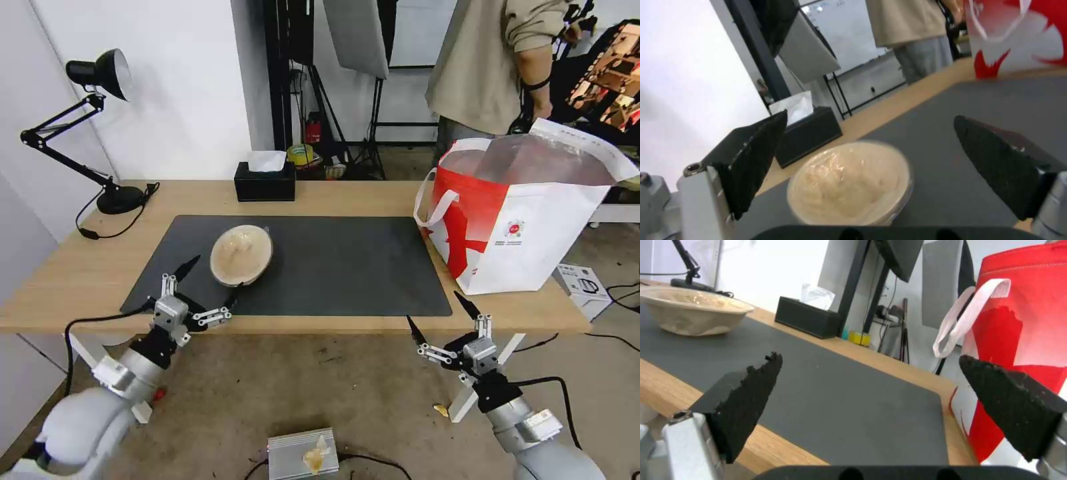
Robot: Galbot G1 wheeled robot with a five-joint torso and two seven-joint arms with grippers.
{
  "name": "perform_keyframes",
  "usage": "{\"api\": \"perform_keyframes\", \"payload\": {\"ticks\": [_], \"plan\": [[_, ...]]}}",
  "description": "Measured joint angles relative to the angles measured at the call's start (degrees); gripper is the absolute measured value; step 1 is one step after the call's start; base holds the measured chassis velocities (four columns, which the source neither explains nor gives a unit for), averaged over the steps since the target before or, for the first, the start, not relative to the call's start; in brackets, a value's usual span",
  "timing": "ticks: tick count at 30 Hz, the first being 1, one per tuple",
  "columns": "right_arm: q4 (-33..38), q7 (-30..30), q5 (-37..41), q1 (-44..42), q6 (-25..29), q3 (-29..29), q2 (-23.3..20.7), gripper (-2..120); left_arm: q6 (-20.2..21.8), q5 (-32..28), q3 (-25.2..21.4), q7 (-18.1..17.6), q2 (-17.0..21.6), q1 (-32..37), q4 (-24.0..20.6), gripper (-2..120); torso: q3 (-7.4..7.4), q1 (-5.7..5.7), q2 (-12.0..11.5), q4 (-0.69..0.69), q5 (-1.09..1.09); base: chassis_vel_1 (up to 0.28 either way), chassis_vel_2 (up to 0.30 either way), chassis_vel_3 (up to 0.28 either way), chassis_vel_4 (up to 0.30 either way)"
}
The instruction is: Pick up the trash from the table and place it into the takeout bag.
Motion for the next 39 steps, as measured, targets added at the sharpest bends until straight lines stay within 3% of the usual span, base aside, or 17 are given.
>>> {"api": "perform_keyframes", "payload": {"ticks": [15,29,39], "plan": [[0.0,0.0,0.0,0.0,0.0,0.0,0.0,100,0.9,2.4,-1.6,0.3,5.4,1.2,0.6,100,0.0,0.0,0.0,0.0,0.01,0.0,0.0,0.0,0.0],[0.0,0.0,0.0,0.0,-0.1,0.0,0.0,100,-1.9,2.3,2.2,1.6,3.3,-0.1,2.4,100,0.0,-0.01,0.0,0.01,0.0,0.0,0.0,0.0,0.0],[0.0,0.0,0.0,0.0,-0.1,0.0,0.0,100,-3.7,2.1,4.3,1.9,4.2,-2.5,4.2,100,0.0,-0.01,0.0,0.01,0.01,0.0,0.0,0.0,0.0]]}}
